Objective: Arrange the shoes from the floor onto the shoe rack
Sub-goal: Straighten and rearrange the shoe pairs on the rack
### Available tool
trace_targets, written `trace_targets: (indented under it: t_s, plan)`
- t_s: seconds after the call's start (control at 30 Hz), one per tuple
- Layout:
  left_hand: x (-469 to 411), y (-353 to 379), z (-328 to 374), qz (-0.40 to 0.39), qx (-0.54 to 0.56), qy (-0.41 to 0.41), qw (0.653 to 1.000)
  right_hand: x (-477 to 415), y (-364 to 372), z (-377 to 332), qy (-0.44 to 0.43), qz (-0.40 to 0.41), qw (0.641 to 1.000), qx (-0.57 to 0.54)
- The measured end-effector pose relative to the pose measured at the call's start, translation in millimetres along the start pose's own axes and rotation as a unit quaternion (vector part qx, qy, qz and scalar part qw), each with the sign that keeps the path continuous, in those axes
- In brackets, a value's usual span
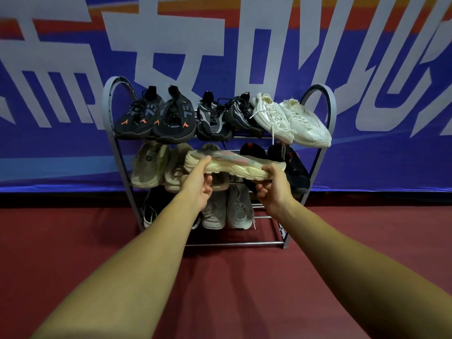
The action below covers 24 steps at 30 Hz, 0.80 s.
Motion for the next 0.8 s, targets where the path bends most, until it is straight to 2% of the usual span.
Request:
trace_targets:
  t_s: [0.13, 0.27, 0.37, 0.5, 0.63, 0.8]
  plan:
    - [-9.3, 1.0, 4.1, 0.028, -0.011, 0.037, 0.999, -5.1, -11.7, 2.5, 0.006, -0.019, 0.998, 0.057]
    - [-11.0, 1.3, -1.3, 0.008, -0.041, 0.012, 0.999, -5.8, -11.1, 1.4, 0.016, -0.069, 0.997, -0.008]
    - [-6.0, 10.6, -6.0, -0.023, -0.096, 0.001, 0.995, -6.8, -6.8, 2.0, 0.008, -0.070, 0.997, -0.019]
    - [-0.4, 31.7, -19.2, -0.041, -0.173, 0.044, 0.983, -0.1, 3.0, 7.9, 0.002, -0.107, 0.994, -0.035]
    - [-1.5, 40.8, -24.0, -0.034, -0.219, 0.086, 0.971, 7.8, 5.9, 8.1, 0.008, -0.164, 0.986, 0.017]
    - [-4.7, 32.4, -22.0, -0.031, -0.225, 0.078, 0.971, 5.7, -9.7, 7.5, 0.062, -0.192, 0.975, 0.090]
Point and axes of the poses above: each hand's wrist, its own x-axis away from the middle knuckle, its own y-axis out of the palm, z = x × y, the point moved 3 cm from there along -x, towards the middle knuckle, and after that the axes turned 7 degrees about x, right-handed, at the moved point
